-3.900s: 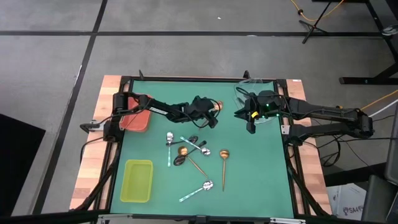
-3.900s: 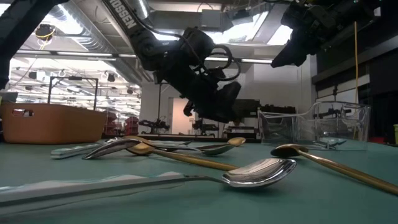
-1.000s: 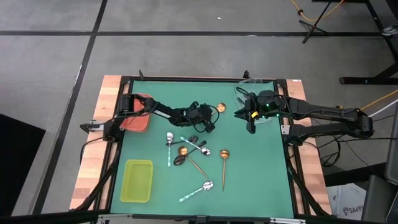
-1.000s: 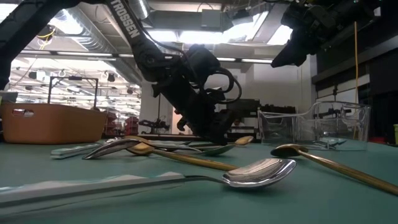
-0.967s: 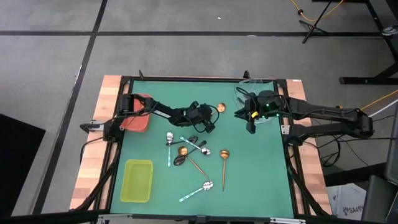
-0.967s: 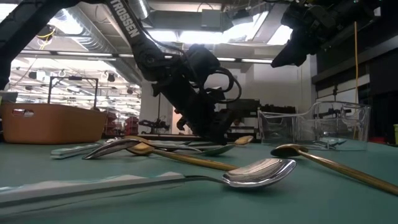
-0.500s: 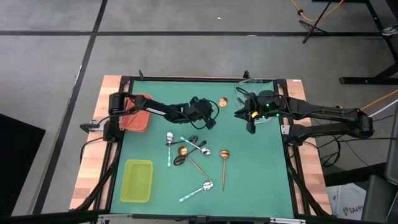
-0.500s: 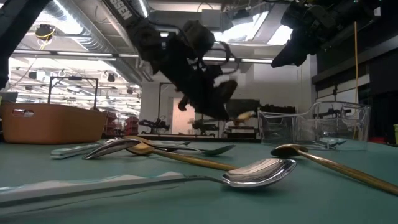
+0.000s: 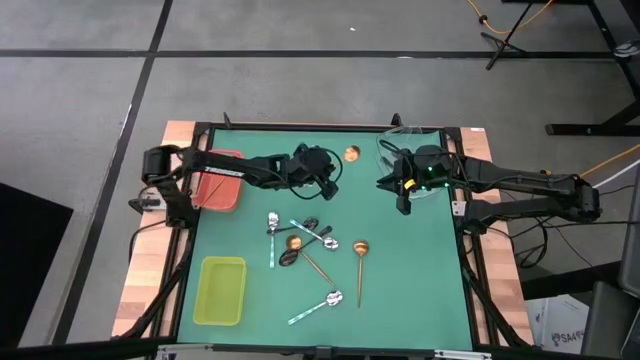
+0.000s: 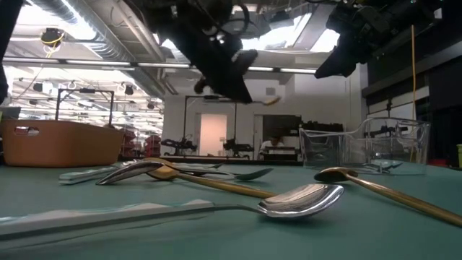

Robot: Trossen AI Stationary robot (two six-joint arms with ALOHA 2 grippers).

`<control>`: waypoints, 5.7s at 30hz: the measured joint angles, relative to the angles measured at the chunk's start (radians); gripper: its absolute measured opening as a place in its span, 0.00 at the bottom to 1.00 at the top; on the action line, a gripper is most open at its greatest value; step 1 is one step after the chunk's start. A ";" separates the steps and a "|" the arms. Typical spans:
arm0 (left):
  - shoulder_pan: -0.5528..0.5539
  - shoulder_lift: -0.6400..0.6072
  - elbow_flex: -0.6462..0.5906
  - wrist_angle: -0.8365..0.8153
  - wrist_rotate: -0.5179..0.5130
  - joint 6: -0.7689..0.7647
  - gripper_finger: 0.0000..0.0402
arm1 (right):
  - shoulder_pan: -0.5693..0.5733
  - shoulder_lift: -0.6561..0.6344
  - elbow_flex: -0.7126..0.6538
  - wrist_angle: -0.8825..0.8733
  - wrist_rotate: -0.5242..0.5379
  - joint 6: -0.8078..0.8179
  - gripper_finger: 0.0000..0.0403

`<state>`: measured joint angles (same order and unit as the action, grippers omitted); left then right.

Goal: Sort silverware by color (type)
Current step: Put the gold spoon into the orange bin

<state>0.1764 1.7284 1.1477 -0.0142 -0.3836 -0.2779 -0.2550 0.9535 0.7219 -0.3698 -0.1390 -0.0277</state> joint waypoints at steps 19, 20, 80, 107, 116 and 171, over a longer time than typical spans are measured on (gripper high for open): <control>0.000 -0.347 0.001 -0.427 -0.027 -0.009 0.05 | 0.000 0.000 0.000 -0.002 0.000 0.000 0.13; 0.000 -0.361 0.001 -0.434 -0.028 -0.010 0.05 | 0.000 0.000 0.000 -0.003 0.000 0.000 0.13; 0.000 -0.518 -0.388 -1.304 -0.100 -0.611 0.05 | 0.000 0.000 -0.001 -0.033 0.000 0.000 0.13; 0.000 -0.518 -0.475 -1.116 -0.102 -0.576 0.08 | 0.000 0.000 -0.001 -0.033 0.000 0.000 0.13; 0.000 -0.518 -0.475 -1.116 -0.105 -0.576 0.08 | 0.000 0.000 -0.001 -0.033 0.000 0.000 0.13; 0.000 -0.518 -0.475 -1.069 -0.106 -0.579 0.32 | 0.000 0.000 -0.001 -0.047 0.000 -0.004 0.13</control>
<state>0.1762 1.2106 0.6731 -1.0828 -0.4896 -0.8574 -0.2551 0.9535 0.7212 -0.4164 -0.1387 -0.0314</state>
